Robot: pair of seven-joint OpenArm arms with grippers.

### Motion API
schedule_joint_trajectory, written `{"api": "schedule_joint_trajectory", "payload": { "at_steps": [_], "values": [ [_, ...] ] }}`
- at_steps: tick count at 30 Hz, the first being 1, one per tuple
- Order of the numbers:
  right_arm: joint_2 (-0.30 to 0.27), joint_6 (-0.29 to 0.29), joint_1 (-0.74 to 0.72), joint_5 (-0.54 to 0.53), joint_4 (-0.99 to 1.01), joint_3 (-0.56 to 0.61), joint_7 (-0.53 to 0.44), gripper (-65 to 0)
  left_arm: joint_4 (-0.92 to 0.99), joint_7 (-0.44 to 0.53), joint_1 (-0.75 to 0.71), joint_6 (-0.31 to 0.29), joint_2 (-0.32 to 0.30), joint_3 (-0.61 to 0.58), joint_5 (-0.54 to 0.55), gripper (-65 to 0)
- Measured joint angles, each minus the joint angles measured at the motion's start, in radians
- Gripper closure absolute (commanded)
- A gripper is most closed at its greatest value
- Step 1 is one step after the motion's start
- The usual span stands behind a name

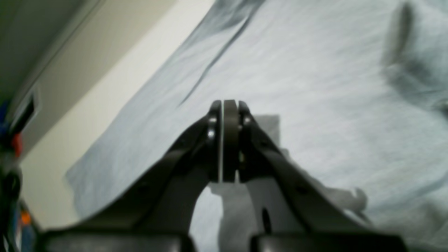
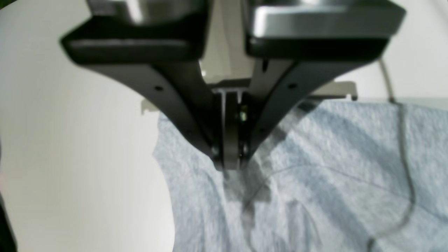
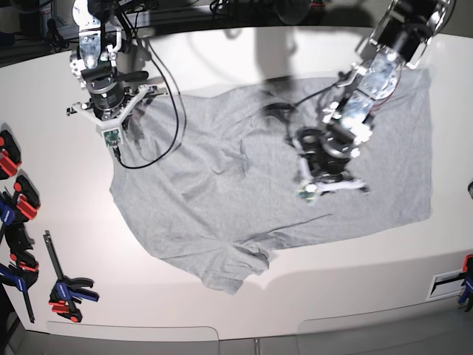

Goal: Fold the T-shirt properly
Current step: 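Move the left gripper to the shirt's other shoulder corner and grasp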

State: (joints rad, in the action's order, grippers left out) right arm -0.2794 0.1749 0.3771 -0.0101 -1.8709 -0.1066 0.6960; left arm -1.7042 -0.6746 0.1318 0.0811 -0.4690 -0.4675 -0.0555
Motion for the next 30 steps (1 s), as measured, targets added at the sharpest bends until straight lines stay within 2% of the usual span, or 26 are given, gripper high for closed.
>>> {"api": "schedule_joint_trajectory", "payload": {
  "at_steps": [3, 6, 8, 11, 13, 15, 18, 23, 26, 30],
  "values": [
    [-0.003, -0.004, -0.003, -0.044, -0.003, -0.001, -0.01, 0.0, -0.011, 0.029, -0.083, -0.012, -0.013, 0.153, 0.053, 0.0],
    [-0.002, -0.005, 0.0, -0.05, -0.003, 0.0, -0.018, 0.0, -0.006, 0.068, -0.176, -0.076, -0.048, 0.327, 0.13, 0.0],
    [-0.002, -0.005, 0.0, -0.05, -0.003, 0.0, -0.022, 0.0, 0.011, 0.076, -0.227, -0.093, -0.066, 0.447, 0.182, 0.0],
    [-0.003, -0.005, 0.0, -0.061, -0.003, 0.0, -0.026, 0.0, 0.05, 0.08, -0.292, -0.169, -0.076, 0.62, 0.277, 0.0],
    [-0.003, -0.007, 0.0, -0.111, -0.003, 0.0, -0.026, 0.0, 0.09, 0.071, -0.332, -0.234, -0.074, 0.715, 0.339, 0.0],
    [-0.003, -0.007, 0.0, -0.15, -0.003, 0.0, -0.026, 0.0, 0.126, 0.048, -0.376, -0.271, -0.068, 0.795, 0.389, 0.0],
    [0.003, -0.007, 0.0, -0.148, -0.003, 0.0, -0.021, 0.0, 0.15, 0.031, -0.446, -0.303, -0.068, 0.894, 0.452, 0.0],
    [0.049, -0.007, 0.017, -0.148, -0.003, 0.0, -0.018, 0.0, 0.149, 0.007, -0.556, -0.353, -0.066, 0.999, 0.539, 0.0],
    [0.069, -0.006, 0.048, -0.148, -0.003, 0.0, -0.023, 0.0, 0.149, -0.008, -0.608, -0.417, -0.054, 1.059, 0.615, 0.0],
    [0.079, -0.006, 0.064, -0.147, -0.003, 0.0, -0.026, 0.0, 0.149, -0.011, -0.642, -0.505, 0.005, 1.123, 0.698, 0.0]
  ]
}}
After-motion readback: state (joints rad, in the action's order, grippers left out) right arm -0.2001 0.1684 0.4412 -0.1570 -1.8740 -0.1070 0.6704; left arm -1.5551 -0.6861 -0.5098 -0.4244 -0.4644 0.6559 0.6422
